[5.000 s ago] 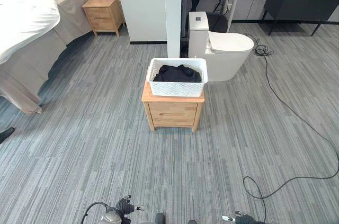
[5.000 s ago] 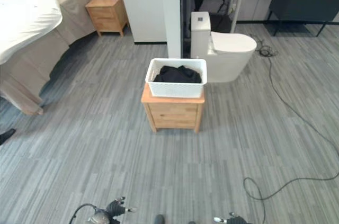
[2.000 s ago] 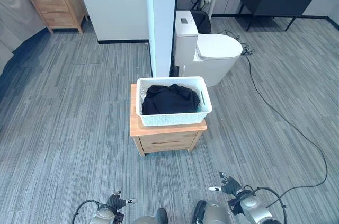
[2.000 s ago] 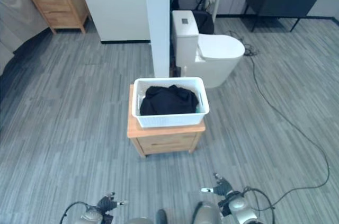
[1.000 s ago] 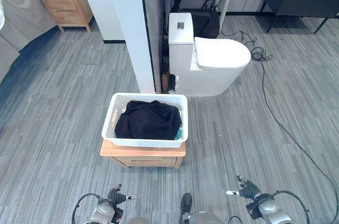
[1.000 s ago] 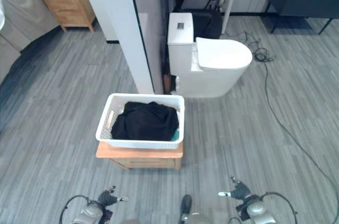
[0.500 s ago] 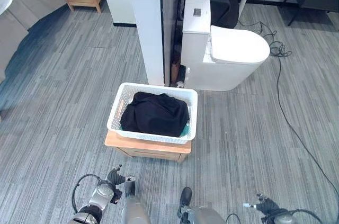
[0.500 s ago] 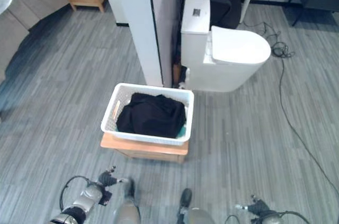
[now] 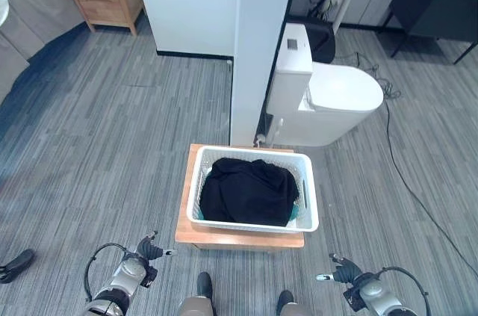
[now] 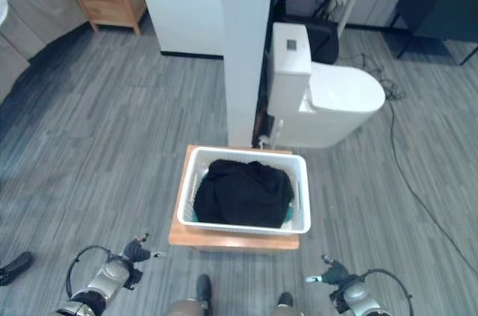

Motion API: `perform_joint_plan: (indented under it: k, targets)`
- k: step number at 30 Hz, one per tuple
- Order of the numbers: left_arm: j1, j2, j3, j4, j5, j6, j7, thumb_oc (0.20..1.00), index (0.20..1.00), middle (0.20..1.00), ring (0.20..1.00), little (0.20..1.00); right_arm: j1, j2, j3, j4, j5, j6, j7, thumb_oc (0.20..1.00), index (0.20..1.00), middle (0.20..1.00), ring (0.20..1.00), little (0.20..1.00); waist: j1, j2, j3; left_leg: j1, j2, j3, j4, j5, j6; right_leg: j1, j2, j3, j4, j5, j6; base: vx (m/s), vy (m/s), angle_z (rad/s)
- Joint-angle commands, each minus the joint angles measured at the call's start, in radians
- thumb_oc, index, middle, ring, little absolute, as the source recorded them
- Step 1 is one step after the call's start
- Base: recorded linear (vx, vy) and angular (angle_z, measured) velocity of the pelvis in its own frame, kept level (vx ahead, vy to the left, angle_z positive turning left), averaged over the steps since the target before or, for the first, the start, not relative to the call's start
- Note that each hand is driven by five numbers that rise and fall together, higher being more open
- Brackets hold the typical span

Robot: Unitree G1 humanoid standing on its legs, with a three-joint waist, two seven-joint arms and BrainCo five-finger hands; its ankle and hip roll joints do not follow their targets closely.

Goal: Grab the laundry basket,head to the washer,open it,put in the laundry and shut it.

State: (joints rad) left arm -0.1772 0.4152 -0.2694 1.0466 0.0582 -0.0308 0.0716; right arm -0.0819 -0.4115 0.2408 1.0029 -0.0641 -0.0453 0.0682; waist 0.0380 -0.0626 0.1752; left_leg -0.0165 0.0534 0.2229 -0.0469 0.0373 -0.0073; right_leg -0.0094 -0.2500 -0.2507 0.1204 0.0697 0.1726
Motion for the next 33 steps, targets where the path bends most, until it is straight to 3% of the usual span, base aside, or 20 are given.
perform_joint_plan:
  k: [1, 3, 5, 6, 7, 10, 11, 16, 21, 24, 25, 26, 29, 33]
  targets:
    - [0.024, -0.001, 0.029, -0.081, 0.021, -0.014, 0.017, 1.000, 1.000, 1.000, 1.000, 1.000, 0.025, -0.062, -0.041, 0.007, 0.024, 0.003, -0.020, 1.000, 1.000, 1.000, 1.000, 1.000, -0.007, 0.014, 0.011, -0.055, 0.026, -0.059, 0.107, -0.051, 0.006, -0.061, -0.019, 0.057, 0.195, 0.022, 0.074, 0.00, 0.149, -0.07]
    - [0.039, 0.021, 0.007, -0.166, 0.076, 0.005, 0.022, 1.000, 1.000, 1.000, 1.000, 1.000, 0.026, -0.052, -0.077, 0.045, 0.042, 0.018, -0.031, 1.000, 1.000, 1.000, 1.000, 1.000, -0.001, 0.028, 0.027, -0.042, 0.027, -0.056, 0.102, -0.059, 0.014, -0.106, -0.009, 0.012, 0.259, 0.011, 0.069, 0.00, 0.103, -0.05]
    - [0.057, 0.040, -0.002, -0.272, 0.116, 0.017, 0.019, 1.000, 1.000, 1.000, 1.000, 1.000, 0.039, -0.034, -0.106, 0.065, 0.087, 0.020, -0.031, 1.000, 1.000, 1.000, 1.000, 1.000, -0.002, 0.024, 0.035, -0.038, 0.018, -0.056, 0.096, -0.063, 0.006, -0.118, -0.005, -0.017, 0.151, -0.007, 0.057, 0.06, -0.055, -0.13]
    - [0.047, 0.046, 0.002, -0.313, 0.121, 0.003, 0.024, 1.000, 1.000, 1.000, 1.000, 1.000, 0.043, -0.033, -0.106, 0.094, 0.094, 0.017, -0.032, 1.000, 1.000, 1.000, 1.000, 1.000, 0.003, 0.019, 0.040, -0.044, 0.014, -0.068, 0.101, -0.070, 0.001, -0.122, -0.004, 0.003, 0.048, -0.017, 0.048, 0.07, -0.127, -0.11]
    - [0.062, 0.035, -0.005, -0.323, 0.108, 0.016, 0.006, 1.000, 1.000, 1.000, 1.000, 1.000, 0.045, -0.016, -0.105, 0.133, 0.107, 0.023, -0.029, 1.000, 1.000, 1.000, 1.000, 1.000, 0.026, 0.021, 0.044, -0.053, 0.014, -0.083, 0.131, -0.079, 0.000, -0.095, -0.010, -0.013, 0.053, -0.013, 0.049, 0.04, -0.148, -0.04]
    - [0.088, 0.024, 0.008, -0.387, 0.078, 0.026, -0.015, 1.000, 1.000, 1.000, 1.000, 1.000, 0.074, 0.007, -0.100, 0.188, 0.117, 0.035, -0.019, 1.000, 1.000, 1.000, 1.000, 1.000, 0.028, 0.017, 0.048, -0.053, 0.025, -0.094, 0.105, -0.062, -0.016, -0.079, 0.015, 0.011, 0.010, -0.005, 0.046, 0.00, -0.136, 0.32]
    - [0.110, 0.019, 0.025, -0.423, 0.076, 0.028, -0.029, 1.000, 1.000, 1.000, 1.000, 1.000, 0.085, 0.011, -0.126, 0.223, 0.144, 0.043, -0.004, 1.000, 1.000, 1.000, 1.000, 1.000, 0.037, 0.020, 0.032, -0.057, 0.034, -0.093, 0.095, -0.049, -0.026, -0.047, 0.020, -0.034, -0.055, -0.017, 0.038, 0.03, -0.183, 0.57]
    - [0.178, 0.029, 0.056, -0.533, 0.066, 0.037, -0.090, 1.000, 1.000, 1.000, 1.000, 1.000, 0.134, 0.020, -0.224, 0.254, 0.292, 0.045, 0.018, 1.000, 1.000, 1.000, 1.000, 1.000, 0.034, 0.036, 0.005, -0.071, 0.063, -0.119, 0.073, -0.008, -0.067, 0.019, 0.058, -0.081, -0.144, -0.047, 0.007, 0.06, -0.154, 0.33]
    - [0.243, 0.032, 0.100, -0.603, 0.045, 0.045, -0.111, 1.000, 1.000, 1.000, 1.000, 1.000, 0.179, 0.015, -0.276, 0.185, 0.362, 0.041, 0.014, 1.000, 1.000, 1.000, 1.000, 1.000, 0.024, 0.043, -0.002, -0.060, 0.074, -0.121, 0.067, 0.000, -0.082, 0.053, 0.074, -0.091, -0.185, -0.047, -0.002, 0.03, -0.075, 0.05]
    - [0.307, 0.037, 0.156, -0.685, 0.033, 0.048, -0.128, 1.000, 1.000, 1.000, 1.000, 1.000, 0.237, 0.010, -0.326, 0.018, 0.401, 0.041, 0.007, 1.000, 1.000, 1.000, 1.000, 1.000, 0.012, 0.049, -0.003, -0.057, 0.079, -0.115, 0.064, 0.004, -0.087, 0.056, 0.080, -0.086, -0.199, -0.047, -0.005, 0.02, -0.053, -0.01]
    - [0.365, 0.048, 0.213, -0.733, 0.032, 0.048, -0.137, 1.000, 1.000, 1.000, 1.000, 1.000, 0.334, 0.000, -0.394, -0.190, 0.416, 0.051, 0.011, 1.000, 1.000, 1.000, 1.000, 1.000, -0.007, 0.054, -0.004, -0.051, 0.087, -0.105, 0.056, 0.007, -0.091, 0.056, 0.085, -0.079, -0.202, -0.049, -0.008, 0.02, -0.032, 0.00]
    - [0.370, 0.048, 0.213, -0.738, 0.033, 0.050, -0.138, 1.000, 1.000, 1.000, 1.000, 1.000, 0.342, 0.001, -0.395, -0.199, 0.415, 0.056, 0.010, 1.000, 1.000, 1.000, 1.000, 1.000, -0.007, 0.054, -0.006, -0.050, 0.087, -0.105, 0.055, 0.007, -0.091, 0.057, 0.085, -0.079, -0.202, -0.049, -0.008, 0.03, -0.038, -0.02]
    - [0.432, 0.060, 0.272, -0.798, 0.029, 0.062, -0.154, 1.000, 1.000, 1.000, 1.000, 1.000, 0.485, 0.002, -0.480, -0.494, 0.381, 0.095, 0.037, 1.000, 1.000, 1.000, 1.000, 1.000, -0.026, 0.061, -0.014, -0.037, 0.091, -0.094, 0.033, 0.011, -0.094, 0.056, 0.089, -0.074, -0.204, -0.051, -0.011, 0.02, -0.010, -0.06]
    - [0.451, 0.062, 0.306, -0.830, 0.023, 0.066, -0.154, 1.000, 1.000, 1.000, 1.000, 1.000, 0.524, 0.016, -0.538, -0.625, 0.370, 0.104, 0.030, 1.000, 1.000, 1.000, 1.000, 1.000, -0.037, 0.068, -0.016, -0.029, 0.092, -0.085, 0.024, 0.011, -0.094, 0.052, 0.088, -0.069, -0.205, -0.049, -0.009, 0.01, 0.001, -0.05]
